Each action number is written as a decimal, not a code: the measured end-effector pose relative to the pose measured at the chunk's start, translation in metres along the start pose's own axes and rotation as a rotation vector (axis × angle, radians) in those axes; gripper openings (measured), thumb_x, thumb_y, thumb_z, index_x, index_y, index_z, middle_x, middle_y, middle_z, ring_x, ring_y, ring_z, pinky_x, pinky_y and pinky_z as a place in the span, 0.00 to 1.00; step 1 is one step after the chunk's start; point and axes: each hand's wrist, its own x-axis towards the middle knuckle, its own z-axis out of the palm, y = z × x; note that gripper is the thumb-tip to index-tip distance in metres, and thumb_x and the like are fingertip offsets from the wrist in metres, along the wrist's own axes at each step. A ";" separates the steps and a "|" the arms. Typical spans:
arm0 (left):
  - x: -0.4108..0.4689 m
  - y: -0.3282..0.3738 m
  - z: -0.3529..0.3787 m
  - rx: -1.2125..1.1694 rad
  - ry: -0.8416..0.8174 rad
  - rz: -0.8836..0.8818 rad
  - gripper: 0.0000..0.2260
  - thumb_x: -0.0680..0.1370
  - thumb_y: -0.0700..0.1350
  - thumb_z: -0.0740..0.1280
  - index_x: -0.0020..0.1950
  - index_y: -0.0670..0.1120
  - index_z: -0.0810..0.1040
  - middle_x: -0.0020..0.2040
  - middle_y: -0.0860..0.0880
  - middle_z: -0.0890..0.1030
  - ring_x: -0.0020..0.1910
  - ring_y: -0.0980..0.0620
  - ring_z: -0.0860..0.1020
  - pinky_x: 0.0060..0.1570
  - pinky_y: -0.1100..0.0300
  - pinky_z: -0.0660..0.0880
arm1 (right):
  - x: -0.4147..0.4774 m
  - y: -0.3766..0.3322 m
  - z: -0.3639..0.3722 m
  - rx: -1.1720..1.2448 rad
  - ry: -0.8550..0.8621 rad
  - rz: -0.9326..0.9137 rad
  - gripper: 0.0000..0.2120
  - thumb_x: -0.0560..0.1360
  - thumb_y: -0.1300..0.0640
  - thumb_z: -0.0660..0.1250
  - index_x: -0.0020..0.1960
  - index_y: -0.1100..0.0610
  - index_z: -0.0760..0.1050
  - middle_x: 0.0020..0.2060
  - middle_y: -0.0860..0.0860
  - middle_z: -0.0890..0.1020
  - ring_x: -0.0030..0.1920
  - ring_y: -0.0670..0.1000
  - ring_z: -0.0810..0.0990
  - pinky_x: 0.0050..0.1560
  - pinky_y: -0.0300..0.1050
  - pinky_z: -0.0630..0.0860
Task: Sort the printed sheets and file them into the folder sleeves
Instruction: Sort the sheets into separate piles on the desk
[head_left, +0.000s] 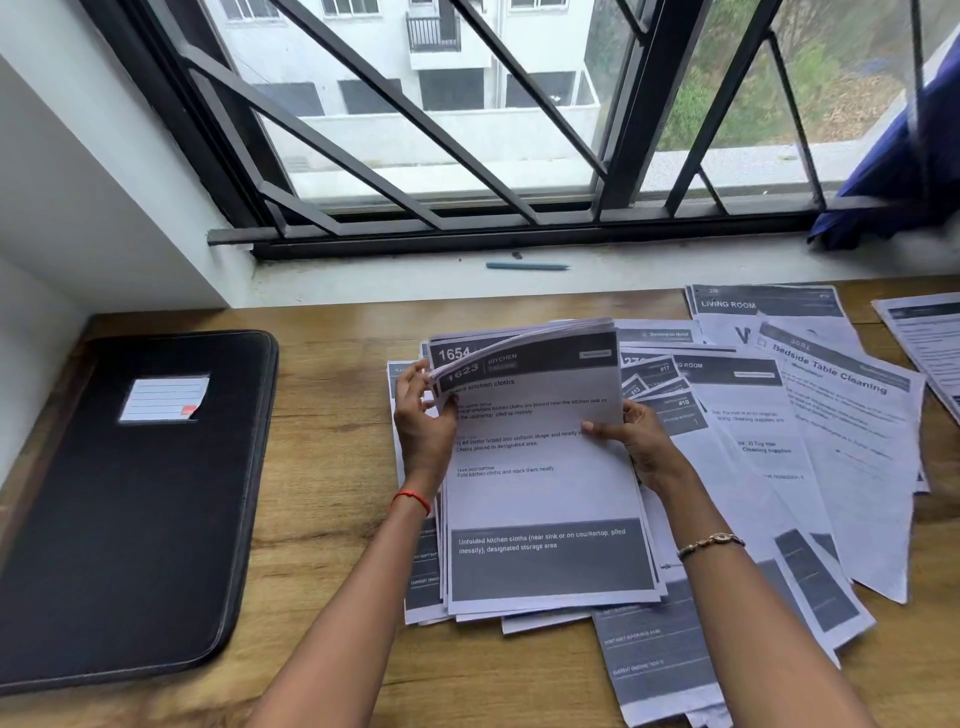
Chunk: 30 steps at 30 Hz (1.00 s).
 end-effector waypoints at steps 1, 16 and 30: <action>0.000 0.000 0.000 0.007 0.009 0.012 0.17 0.70 0.31 0.71 0.58 0.40 0.77 0.63 0.43 0.74 0.57 0.53 0.73 0.47 0.59 0.76 | 0.000 0.000 0.000 -0.001 0.000 0.000 0.15 0.67 0.73 0.69 0.49 0.59 0.78 0.45 0.55 0.82 0.45 0.53 0.81 0.50 0.44 0.80; -0.012 0.006 0.003 0.075 0.084 0.118 0.13 0.74 0.32 0.69 0.58 0.37 0.77 0.56 0.42 0.80 0.54 0.47 0.78 0.53 0.53 0.78 | 0.003 0.005 -0.002 0.013 -0.011 -0.014 0.15 0.67 0.73 0.69 0.49 0.59 0.79 0.41 0.53 0.85 0.40 0.52 0.83 0.44 0.44 0.81; -0.005 0.012 0.003 -0.049 0.057 -0.070 0.19 0.72 0.32 0.69 0.62 0.39 0.70 0.45 0.53 0.74 0.42 0.55 0.74 0.43 0.59 0.75 | 0.005 0.006 -0.004 0.004 -0.013 -0.032 0.15 0.67 0.74 0.69 0.51 0.61 0.78 0.45 0.56 0.83 0.43 0.54 0.82 0.49 0.46 0.80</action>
